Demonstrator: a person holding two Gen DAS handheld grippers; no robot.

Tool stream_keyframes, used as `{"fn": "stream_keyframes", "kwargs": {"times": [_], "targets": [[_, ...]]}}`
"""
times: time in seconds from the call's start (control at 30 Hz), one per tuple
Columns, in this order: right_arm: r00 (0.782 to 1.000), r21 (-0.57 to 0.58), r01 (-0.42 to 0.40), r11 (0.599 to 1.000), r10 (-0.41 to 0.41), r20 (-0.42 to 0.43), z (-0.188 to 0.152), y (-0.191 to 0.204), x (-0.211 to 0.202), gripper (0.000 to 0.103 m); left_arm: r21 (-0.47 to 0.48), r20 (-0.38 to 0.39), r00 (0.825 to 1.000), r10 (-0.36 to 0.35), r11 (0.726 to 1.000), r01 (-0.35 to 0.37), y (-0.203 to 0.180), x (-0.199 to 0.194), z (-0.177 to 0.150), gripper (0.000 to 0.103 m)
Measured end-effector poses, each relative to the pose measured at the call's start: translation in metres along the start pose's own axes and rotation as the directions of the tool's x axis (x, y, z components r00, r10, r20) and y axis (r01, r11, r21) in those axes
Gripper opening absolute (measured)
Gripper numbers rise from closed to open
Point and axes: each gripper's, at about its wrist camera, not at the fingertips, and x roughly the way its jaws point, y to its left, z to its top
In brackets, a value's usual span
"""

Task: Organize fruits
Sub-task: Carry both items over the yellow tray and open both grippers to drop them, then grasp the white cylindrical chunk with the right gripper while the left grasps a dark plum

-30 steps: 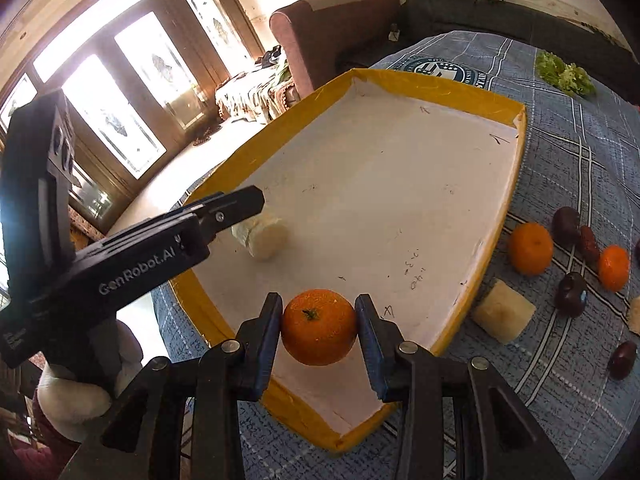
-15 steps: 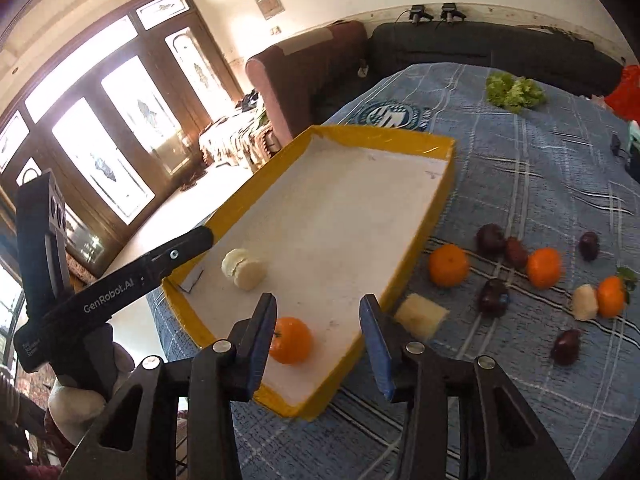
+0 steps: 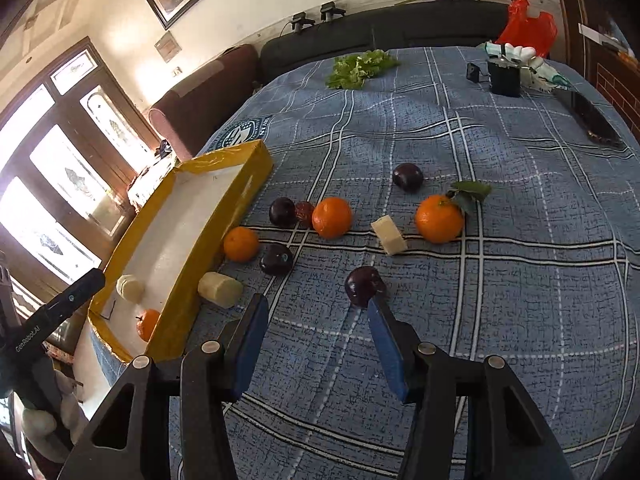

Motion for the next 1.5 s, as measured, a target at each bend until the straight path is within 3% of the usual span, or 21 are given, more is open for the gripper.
{"fn": "stream_keyframes", "kwargs": {"times": [0.2,0.43,0.57,0.77,0.93,1.07,1.27,1.37,1.5], "targets": [[0.997,-0.187,-0.074,0.980,0.066,-0.049,0.006,0.060,0.038,0.057,-0.029,0.011,1.000,0.006,1.000,-0.006,0.008,-0.005,0.005,0.068],[0.996,-0.396,-0.031,0.918,-0.007,-0.092,0.002,0.088,0.082,0.057,-0.056,-0.010,1.000,-0.005,0.998,0.005,0.022,0.001,0.005,0.068],[0.994,-0.445,-0.023,0.895,-0.028,-0.108,-0.001,0.091,0.098,0.048,-0.063,-0.019,1.000,-0.025,0.998,0.024,0.022,0.005,0.006,0.068],[0.993,-0.381,-0.060,0.922,0.017,-0.115,0.001,0.088,0.100,0.040,-0.034,-0.031,0.999,-0.036,0.999,0.035,0.008,0.010,0.007,0.068],[0.996,-0.292,-0.077,0.953,0.060,-0.065,-0.001,0.065,0.064,0.040,0.002,-0.050,0.997,-0.054,0.999,0.054,-0.009,0.016,0.005,0.068],[0.999,-0.210,-0.047,0.977,0.046,-0.007,-0.009,0.031,0.023,0.040,0.063,-0.088,0.991,-0.100,0.992,0.105,-0.035,0.026,-0.001,0.068],[0.997,-0.038,0.061,0.997,-0.059,0.057,-0.024,-0.046,-0.022,0.039,0.158,-0.179,0.968,-0.176,0.966,0.205,-0.092,0.053,-0.018,0.068],[0.996,0.047,0.067,0.997,-0.070,0.060,-0.026,-0.076,-0.033,0.039,0.209,-0.225,0.954,-0.200,0.946,0.248,-0.125,0.072,-0.028,0.068],[0.996,0.113,0.052,0.992,-0.060,0.063,-0.028,-0.099,-0.040,0.039,0.299,-0.247,0.952,-0.182,0.920,0.254,-0.162,0.097,-0.035,0.067]]}}
